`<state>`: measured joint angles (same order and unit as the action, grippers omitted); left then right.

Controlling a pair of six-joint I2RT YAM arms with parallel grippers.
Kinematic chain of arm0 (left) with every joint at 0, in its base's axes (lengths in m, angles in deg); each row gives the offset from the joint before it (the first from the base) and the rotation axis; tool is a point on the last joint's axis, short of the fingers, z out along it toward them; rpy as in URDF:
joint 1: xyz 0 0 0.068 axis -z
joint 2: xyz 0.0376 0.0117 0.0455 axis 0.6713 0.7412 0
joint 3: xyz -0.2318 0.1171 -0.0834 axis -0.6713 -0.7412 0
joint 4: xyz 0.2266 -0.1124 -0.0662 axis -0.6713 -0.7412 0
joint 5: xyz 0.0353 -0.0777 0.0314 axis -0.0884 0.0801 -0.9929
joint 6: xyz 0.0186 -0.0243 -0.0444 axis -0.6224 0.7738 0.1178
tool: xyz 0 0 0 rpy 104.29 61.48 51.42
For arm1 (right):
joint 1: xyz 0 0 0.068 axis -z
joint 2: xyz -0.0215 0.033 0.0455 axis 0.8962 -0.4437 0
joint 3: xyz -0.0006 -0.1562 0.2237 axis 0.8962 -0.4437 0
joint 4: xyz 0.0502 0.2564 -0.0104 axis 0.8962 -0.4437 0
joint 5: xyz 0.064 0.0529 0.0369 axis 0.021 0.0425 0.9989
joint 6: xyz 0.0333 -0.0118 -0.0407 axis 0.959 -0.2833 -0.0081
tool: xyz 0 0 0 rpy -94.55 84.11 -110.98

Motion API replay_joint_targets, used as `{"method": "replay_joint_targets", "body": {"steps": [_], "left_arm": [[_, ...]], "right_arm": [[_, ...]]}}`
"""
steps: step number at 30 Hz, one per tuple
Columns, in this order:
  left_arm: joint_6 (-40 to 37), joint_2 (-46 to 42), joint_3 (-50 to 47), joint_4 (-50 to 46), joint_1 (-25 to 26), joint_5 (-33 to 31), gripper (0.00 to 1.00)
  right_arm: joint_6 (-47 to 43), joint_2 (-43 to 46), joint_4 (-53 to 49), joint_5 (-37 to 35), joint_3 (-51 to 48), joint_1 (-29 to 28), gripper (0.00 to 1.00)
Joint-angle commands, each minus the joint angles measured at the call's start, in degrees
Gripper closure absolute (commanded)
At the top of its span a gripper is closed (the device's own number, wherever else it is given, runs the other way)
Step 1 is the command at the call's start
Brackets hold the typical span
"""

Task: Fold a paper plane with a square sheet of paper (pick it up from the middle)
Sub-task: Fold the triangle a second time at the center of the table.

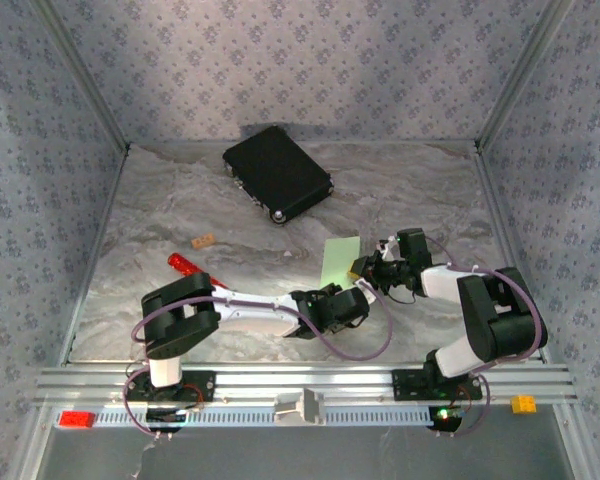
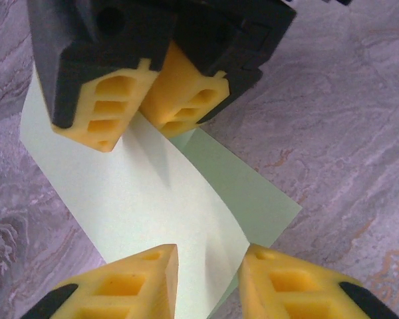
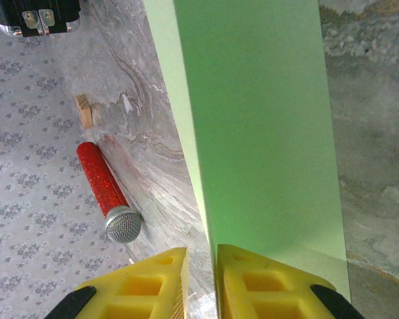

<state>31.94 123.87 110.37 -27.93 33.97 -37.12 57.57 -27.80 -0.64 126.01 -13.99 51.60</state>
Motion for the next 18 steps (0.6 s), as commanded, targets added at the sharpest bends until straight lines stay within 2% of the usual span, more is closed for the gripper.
{"method": "replay_joint_targets", "body": {"steps": [1,7,9,12,16,18], "left_arm": [[-0.1,-0.9,-0.2,0.9,0.3,-0.8,0.79],[0.8,-1.6,-0.3,0.9,0.2,0.2,0.92],[2.1,-2.2,-0.5,0.9,-0.5,2.0,0.99],[5.8,-3.9,-1.4,1.5,-2.9,9.3,1.0],[11.8,-5.3,-2.0,1.7,-7.6,24.6,1.0],[13.8,-5.5,-1.9,1.8,-8.8,28.5,1.0]], "right_arm": [[-1.0,-0.1,-1.1,1.0,0.2,0.5,0.8],[-1.2,0.4,-1.6,0.9,0.0,1.3,0.79],[-1.5,0.9,-2.2,0.5,-0.3,1.9,0.78],[-3.5,3.0,-5.4,-0.2,-0.4,3.3,0.71],[-9.1,8.1,-16.2,-4.5,0.8,6.6,0.65],[-10.5,10.7,-19.8,-5.9,0.6,8.4,0.63]]}}
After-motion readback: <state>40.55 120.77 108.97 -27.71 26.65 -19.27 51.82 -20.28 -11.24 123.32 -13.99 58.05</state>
